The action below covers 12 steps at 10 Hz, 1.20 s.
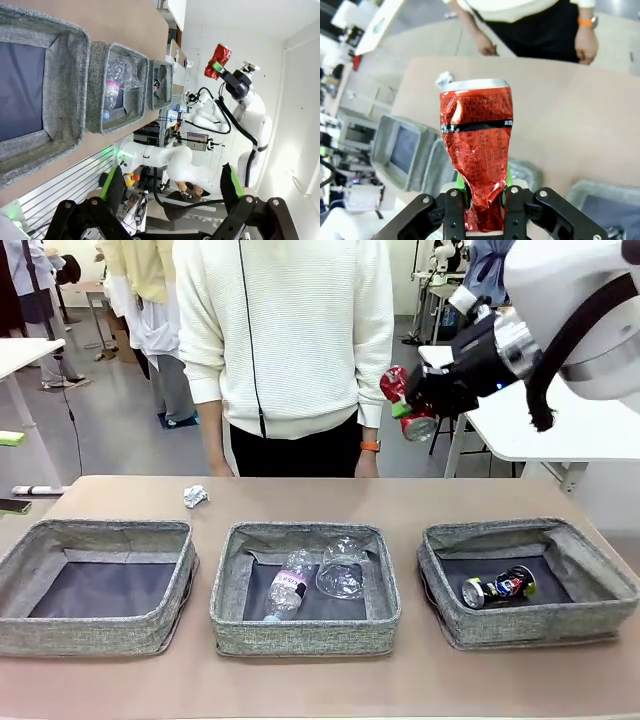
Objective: Sort the waste into the appropriate baskets.
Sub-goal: Pick up the waste item pointed out by the person.
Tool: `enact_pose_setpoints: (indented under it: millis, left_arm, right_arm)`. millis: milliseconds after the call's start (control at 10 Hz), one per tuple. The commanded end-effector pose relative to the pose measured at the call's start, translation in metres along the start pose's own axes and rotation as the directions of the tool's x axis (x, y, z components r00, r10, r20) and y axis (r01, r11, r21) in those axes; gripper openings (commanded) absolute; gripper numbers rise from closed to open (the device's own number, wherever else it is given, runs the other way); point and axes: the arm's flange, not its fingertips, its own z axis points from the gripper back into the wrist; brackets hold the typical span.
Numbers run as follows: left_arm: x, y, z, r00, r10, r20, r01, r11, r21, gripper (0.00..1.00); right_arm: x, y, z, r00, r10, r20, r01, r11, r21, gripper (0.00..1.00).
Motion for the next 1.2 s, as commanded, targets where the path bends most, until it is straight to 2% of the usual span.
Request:
enact_pose_setpoints:
  millis: [0,200,300,500,600,700,900,1000,1100]
  left_arm:
    - [0.000,-0.001,0.001,1.000,-0.019,0.006,0.019,1.000,-0.013,1.00]
    - [0.000,-0.001,0.001,1.000,-0.019,0.006,0.019,1.000,-0.013,1.00]
    - [0.000,-0.001,0.001,1.000,-0.019,0.006,0.019,1.000,-0.013,1.00]
    - [0.000,-0.001,0.001,1.000,-0.019,0.006,0.019,1.000,-0.013,1.00]
    - [0.000,-0.001,0.001,1.000,-0.019,0.006,0.019,1.000,-0.013,1.00]
    - [0.000,-0.001,0.001,1.000,-0.019,0.006,0.019,1.000,-0.013,1.00]
    - [0.000,-0.001,0.001,1.000,-0.019,0.006,0.019,1.000,-0.013,1.00]
    - [0.000,-0.001,0.001,1.000,-0.019,0.006,0.019,1.000,-0.013,1.00]
    - [0.000,-0.001,0.001,1.000,-0.019,0.006,0.019,1.000,-0.013,1.00]
  right_arm:
    - [-0.008,0.051,0.014,0.998,-0.033,-0.050,0.031,0.999,-0.030,0.29]
    - [-0.020,0.114,0.025,0.993,-0.065,-0.103,0.058,0.996,-0.071,0.29]
    - [-0.027,0.146,0.037,0.991,-0.043,-0.130,0.034,0.997,-0.068,0.29]
    - [-0.036,0.203,0.071,0.960,0.049,-0.274,-0.053,0.999,-0.009,0.29]
    - [-0.033,0.221,0.085,0.944,0.055,-0.325,-0.059,0.998,-0.002,0.29]
    - [-0.029,0.235,0.096,0.950,0.039,-0.310,-0.053,0.998,-0.037,0.29]
    - [-0.026,0.252,0.109,0.930,0.059,-0.363,-0.080,0.996,-0.044,0.29]
    - [-0.027,0.261,0.115,0.907,0.091,-0.412,-0.110,0.994,-0.023,0.29]
    - [-0.026,0.267,0.122,0.905,0.115,-0.409,-0.126,0.992,0.001,0.29]
